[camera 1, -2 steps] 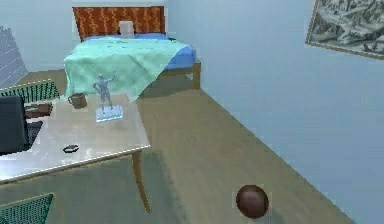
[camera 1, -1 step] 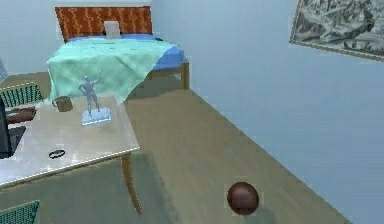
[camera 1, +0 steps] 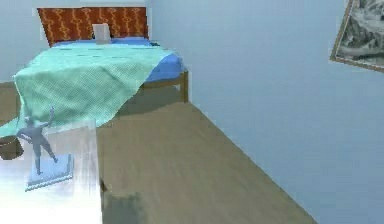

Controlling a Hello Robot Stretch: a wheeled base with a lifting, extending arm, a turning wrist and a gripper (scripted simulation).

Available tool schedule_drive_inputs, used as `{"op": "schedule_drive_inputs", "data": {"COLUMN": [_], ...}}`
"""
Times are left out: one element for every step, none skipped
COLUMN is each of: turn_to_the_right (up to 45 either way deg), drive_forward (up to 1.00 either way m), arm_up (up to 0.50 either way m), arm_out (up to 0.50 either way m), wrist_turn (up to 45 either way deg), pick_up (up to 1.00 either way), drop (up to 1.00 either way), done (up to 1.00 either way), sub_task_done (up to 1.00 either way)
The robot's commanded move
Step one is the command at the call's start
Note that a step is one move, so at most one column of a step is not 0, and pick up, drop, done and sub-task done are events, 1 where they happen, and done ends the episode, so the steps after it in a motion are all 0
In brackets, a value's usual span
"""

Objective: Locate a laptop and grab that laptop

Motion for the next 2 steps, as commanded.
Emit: {"op": "schedule_drive_inputs", "data": {"turn_to_the_right": [-45.0, -45.0], "drive_forward": [0.0, 0.0], "arm_up": [0.0, 0.0], "arm_out": [0.0, 0.0], "wrist_turn": [0.0, 0.0], "pick_up": [0.0, 0.0], "drop": [0.0, 0.0], "done": [0.0, 0.0], "sub_task_done": [0.0, 0.0]}}
